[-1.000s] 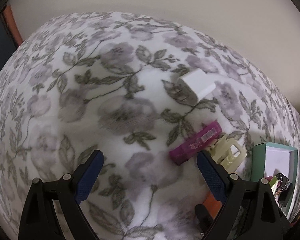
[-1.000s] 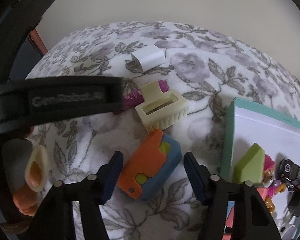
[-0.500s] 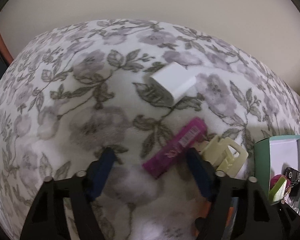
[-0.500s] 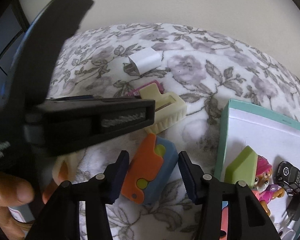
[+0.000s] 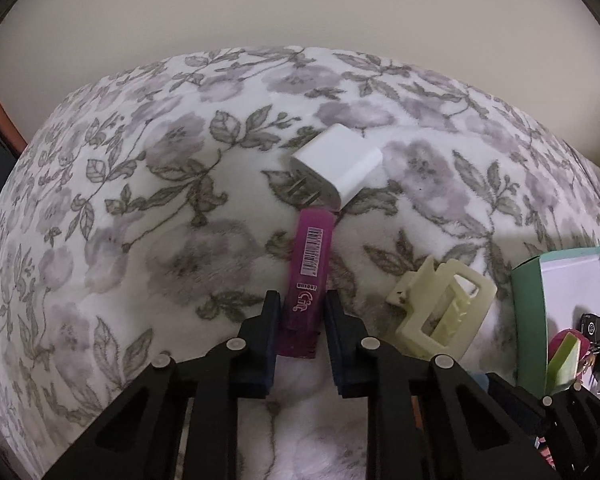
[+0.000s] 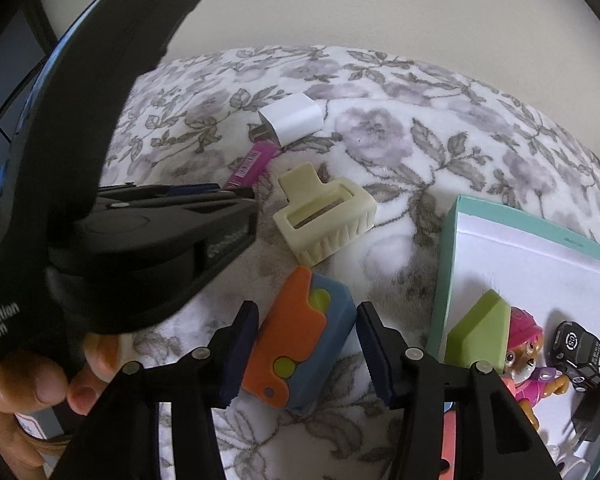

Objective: Organize rigid objects
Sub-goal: 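Grasp the purple USB stick with left tool while right tool grasps orange-blue block toy, then lift the USB stick and block toy and carry them over the tray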

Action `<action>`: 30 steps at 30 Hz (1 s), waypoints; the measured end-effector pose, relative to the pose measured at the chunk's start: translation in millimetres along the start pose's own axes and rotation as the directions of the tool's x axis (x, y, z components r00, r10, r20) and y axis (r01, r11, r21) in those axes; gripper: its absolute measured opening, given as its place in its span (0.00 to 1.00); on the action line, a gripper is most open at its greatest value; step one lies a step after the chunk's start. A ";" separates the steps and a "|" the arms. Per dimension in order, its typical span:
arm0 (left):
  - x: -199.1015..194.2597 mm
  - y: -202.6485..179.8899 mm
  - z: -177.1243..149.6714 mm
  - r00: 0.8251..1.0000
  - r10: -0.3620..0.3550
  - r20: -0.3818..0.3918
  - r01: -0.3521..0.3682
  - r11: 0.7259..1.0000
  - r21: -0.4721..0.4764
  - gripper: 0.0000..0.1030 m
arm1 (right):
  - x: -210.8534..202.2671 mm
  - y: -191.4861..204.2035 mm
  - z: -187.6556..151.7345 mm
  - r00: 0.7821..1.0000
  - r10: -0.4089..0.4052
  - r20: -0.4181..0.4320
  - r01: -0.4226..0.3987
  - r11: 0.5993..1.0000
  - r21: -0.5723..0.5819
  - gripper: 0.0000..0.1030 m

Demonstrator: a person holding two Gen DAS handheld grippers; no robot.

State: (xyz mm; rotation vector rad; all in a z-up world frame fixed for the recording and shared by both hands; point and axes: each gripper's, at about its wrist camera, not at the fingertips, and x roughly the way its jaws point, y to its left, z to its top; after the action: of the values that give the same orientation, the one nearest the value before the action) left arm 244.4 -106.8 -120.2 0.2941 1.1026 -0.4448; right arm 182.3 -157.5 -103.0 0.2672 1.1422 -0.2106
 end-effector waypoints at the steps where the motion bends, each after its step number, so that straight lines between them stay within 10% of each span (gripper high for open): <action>1: -0.1 1.3 -0.3 1.000 0.002 -0.003 -0.002 1.000 -0.005 0.21 | -0.1 0.0 -0.4 1.000 -0.001 -0.001 0.001 1.000 0.000 0.52; 30: -42.2 31.2 2.5 0.999 0.010 0.046 -0.004 0.991 -0.137 0.20 | -15.8 -6.7 -1.5 0.998 0.055 0.025 -0.056 0.998 0.034 0.44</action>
State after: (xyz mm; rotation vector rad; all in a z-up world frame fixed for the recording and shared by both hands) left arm 245.6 -72.2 -80.8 0.1659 1.0811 -0.3656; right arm 172.7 -163.0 -89.8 0.3258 1.1068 -0.1844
